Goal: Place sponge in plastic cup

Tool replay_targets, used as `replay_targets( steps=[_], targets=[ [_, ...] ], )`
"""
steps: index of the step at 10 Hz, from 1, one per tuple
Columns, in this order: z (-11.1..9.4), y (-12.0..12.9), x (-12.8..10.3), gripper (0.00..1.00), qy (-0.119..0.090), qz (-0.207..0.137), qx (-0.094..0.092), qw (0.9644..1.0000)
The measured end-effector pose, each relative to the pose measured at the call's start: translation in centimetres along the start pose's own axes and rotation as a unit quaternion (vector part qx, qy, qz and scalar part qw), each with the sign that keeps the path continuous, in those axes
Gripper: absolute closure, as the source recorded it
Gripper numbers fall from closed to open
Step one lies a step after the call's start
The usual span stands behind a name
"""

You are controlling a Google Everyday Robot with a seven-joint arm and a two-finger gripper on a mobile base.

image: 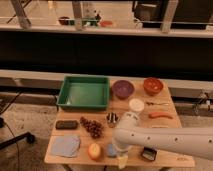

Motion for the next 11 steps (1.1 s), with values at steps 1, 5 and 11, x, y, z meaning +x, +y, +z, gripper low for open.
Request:
replay_targets(
  steps=[1,5,11],
  targets=[
    [0.2,0.0,-0.1,0.2,-0.001,0.001,-0.001,1.0],
    [0.6,-0.2,-0.3,0.23,-0.005,0.005,-0.004,1.0],
    [1.1,0.0,-0.5,0.82,-0.01,0.016,-0.009,0.9998]
  ],
)
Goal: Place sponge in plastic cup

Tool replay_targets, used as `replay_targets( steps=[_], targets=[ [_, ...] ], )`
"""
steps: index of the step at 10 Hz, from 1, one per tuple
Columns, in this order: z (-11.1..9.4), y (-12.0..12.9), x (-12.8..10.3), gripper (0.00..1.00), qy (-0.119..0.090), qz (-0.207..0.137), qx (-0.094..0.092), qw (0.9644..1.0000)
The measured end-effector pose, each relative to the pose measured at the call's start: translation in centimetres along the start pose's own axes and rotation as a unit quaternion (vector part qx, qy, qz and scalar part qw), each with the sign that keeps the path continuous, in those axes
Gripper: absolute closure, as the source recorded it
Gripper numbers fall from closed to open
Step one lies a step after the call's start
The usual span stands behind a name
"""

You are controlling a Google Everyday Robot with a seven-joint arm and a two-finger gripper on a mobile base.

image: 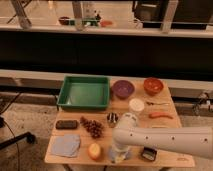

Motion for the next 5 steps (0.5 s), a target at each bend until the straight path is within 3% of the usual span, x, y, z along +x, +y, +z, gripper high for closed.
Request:
replay_targets(
  steps=[2,5],
  targets=[
    [-0.8,-0.2,0.0,0.97,-0.006,0.001,0.003,1.0],
    [-4.9,-0.3,0.1,1.0,-0.013,-0.007,0.013,0.9998]
  ],
)
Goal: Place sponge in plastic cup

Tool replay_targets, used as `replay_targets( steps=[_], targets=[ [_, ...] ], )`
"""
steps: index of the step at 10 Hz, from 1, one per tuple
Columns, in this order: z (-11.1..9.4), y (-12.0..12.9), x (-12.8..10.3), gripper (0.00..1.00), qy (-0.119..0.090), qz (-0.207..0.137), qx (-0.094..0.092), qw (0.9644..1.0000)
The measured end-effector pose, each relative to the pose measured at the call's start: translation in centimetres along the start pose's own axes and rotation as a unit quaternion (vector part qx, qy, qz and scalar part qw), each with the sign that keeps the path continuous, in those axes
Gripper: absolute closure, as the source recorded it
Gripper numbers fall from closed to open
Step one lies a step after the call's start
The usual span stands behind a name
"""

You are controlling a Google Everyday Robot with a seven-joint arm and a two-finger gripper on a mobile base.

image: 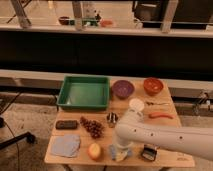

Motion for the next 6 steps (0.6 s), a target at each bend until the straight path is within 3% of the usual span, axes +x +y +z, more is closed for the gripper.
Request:
replay_targets(
  steps=[3,6],
  targets=[
    [-4.6,-0.3,0.5,1.0,-0.008,0.002,0.018,0.9998],
    [-6.2,-1.5,0.3,1.0,-0.014,0.002,0.034,0.9993]
  ],
)
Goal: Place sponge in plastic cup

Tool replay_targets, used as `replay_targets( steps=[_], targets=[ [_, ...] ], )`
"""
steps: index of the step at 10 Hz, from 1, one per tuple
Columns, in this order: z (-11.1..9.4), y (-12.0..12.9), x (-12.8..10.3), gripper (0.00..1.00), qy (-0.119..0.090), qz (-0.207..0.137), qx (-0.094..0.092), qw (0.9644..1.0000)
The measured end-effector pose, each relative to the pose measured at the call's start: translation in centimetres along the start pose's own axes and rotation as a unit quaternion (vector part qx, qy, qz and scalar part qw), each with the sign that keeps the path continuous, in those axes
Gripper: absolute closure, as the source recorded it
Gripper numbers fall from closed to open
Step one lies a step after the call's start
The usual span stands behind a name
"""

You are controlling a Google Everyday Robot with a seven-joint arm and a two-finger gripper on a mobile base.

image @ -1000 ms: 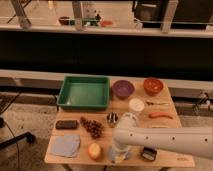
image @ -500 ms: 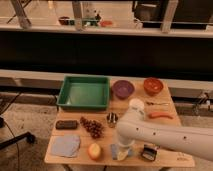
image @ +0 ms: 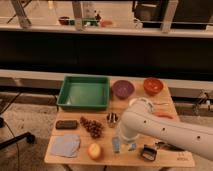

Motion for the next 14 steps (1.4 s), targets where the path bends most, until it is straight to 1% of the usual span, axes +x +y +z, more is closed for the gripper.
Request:
replay_targets(
  steps=[1,2,4,5,6,7,9,12,14],
  targets=[
    [0.0,-0.6,0.1,1.0,-0.005,0.001,0.005,1.0],
    [0.3,-1.8,0.3,1.0,-0.008,0.001,0.011,0.9999],
    [0.6,-3.5,0.6,1.0,-0.008,0.0,0.017,0.9998],
    [0.7,-4.6,1.2,1.0,-0.004,0.002,0.021,0.9998],
    [0.7,-4.8,1.8,1.0,0.001,0.003,0.021,0.9998],
    [0.4,-5.2,2.3,1.0,0.007,0.002,0.024,0.9997],
    [-0.4,-6.1,3.3,1.0,0.025,-0.002,0.03,0.9992],
    [-1.1,-6.7,4.8,1.0,0.042,-0.001,0.033,0.9986],
    [-1.0,-7.0,5.5,1.0,0.049,0.001,0.033,0.9983]
  ],
)
